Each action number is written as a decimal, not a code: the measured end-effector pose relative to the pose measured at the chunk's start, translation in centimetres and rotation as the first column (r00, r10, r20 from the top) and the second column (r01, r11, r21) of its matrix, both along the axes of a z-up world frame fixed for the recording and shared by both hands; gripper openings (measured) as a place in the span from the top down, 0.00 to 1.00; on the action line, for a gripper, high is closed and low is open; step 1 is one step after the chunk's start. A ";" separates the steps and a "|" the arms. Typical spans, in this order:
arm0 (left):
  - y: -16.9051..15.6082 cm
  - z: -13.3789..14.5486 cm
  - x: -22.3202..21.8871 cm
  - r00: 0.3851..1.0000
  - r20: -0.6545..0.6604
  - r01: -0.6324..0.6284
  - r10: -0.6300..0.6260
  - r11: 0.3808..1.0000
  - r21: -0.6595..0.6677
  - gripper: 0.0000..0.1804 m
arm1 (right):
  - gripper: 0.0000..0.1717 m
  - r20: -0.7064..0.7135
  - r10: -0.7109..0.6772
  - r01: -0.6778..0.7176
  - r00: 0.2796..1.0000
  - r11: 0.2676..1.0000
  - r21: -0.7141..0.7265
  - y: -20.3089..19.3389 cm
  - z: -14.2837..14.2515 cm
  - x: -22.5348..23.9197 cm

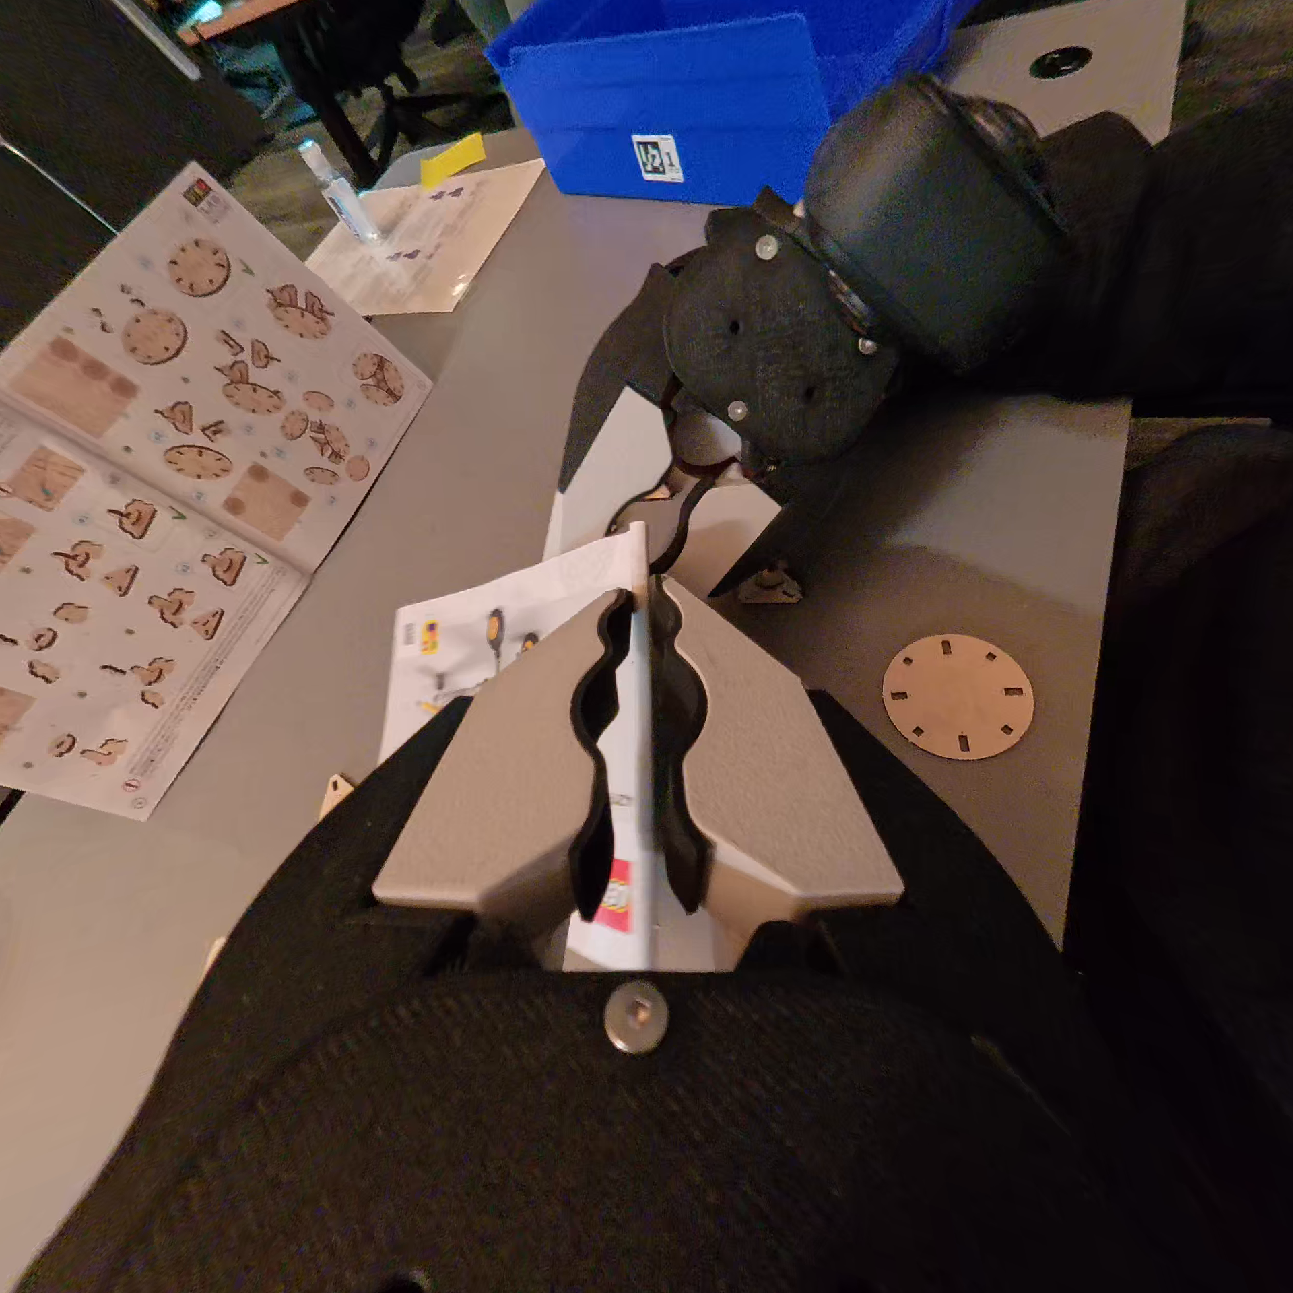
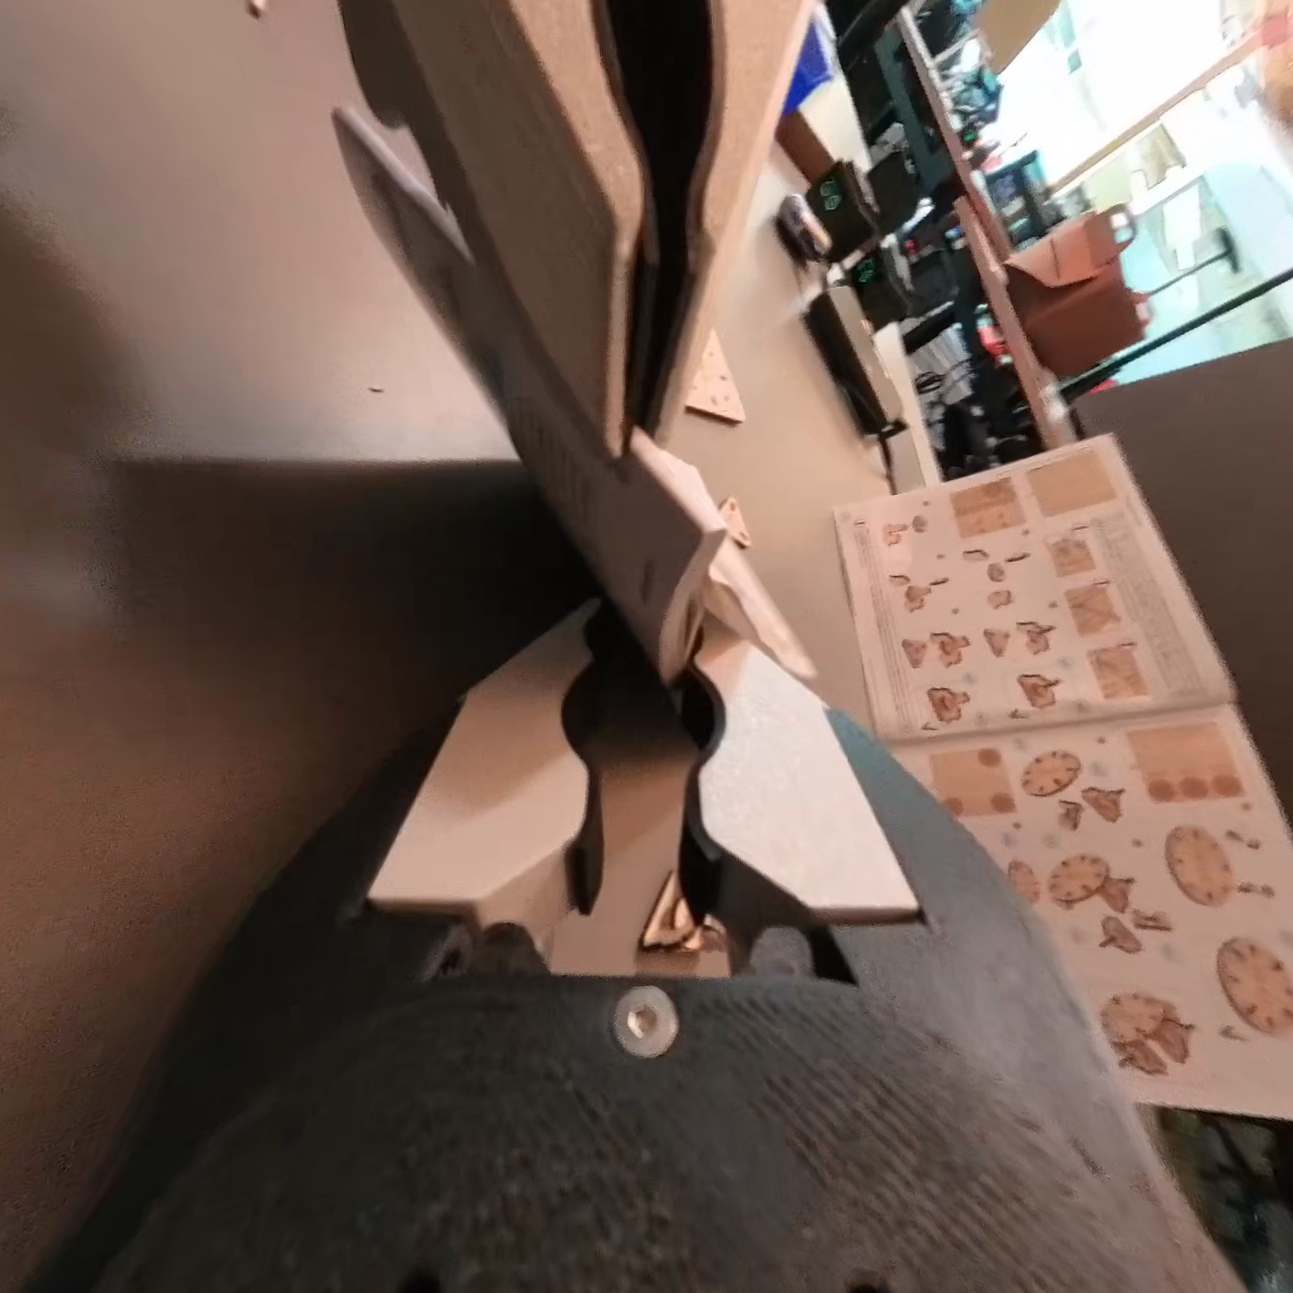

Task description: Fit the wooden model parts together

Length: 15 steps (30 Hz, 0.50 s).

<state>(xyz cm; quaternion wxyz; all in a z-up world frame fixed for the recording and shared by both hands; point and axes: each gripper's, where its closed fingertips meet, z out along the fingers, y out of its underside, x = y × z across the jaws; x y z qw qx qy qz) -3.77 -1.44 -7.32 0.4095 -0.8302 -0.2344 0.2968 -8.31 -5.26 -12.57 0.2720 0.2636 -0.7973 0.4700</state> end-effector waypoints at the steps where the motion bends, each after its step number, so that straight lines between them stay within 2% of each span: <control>1: 0.0 0.4 0.0 1.000 -0.007 -0.007 0.007 1.000 0.001 0.97 | 0.95 -0.026 0.006 -0.007 1.000 1.000 -0.006 0.1 0.3 0.1; 3: -0.4 1.9 -0.2 0.998 -0.050 -0.043 0.044 0.999 0.030 0.96 | 0.99 -0.058 -0.006 0.003 0.998 0.999 -0.053 0.2 1.3 0.0; 4: -0.6 3.2 -0.3 0.994 -0.094 -0.058 0.064 0.996 0.063 0.99 | 0.99 -0.078 -0.024 0.018 0.997 0.996 -0.084 0.4 2.1 -0.3; 6: -1.0 6.4 0.3 0.978 -0.189 -0.046 0.083 0.981 0.190 0.94 | 0.99 -0.152 -0.064 0.042 0.986 0.988 -0.148 0.9 3.8 -1.1; 9: -2.7 10.4 1.2 0.960 -0.252 -0.007 0.123 0.908 0.418 0.92 | 0.99 -0.275 -0.140 0.051 0.951 0.950 -0.308 2.3 7.7 -2.0; 11: -4.3 11.6 1.3 0.961 -0.237 0.010 0.141 0.841 0.541 0.93 | 0.99 -0.320 -0.216 0.065 0.923 0.904 -0.423 3.7 10.8 -2.8; 15: -6.1 11.1 0.5 0.987 -0.108 -0.007 0.116 0.713 0.701 0.93 | 0.99 -0.303 -0.438 0.206 0.846 0.793 -0.573 8.2 15.0 -7.5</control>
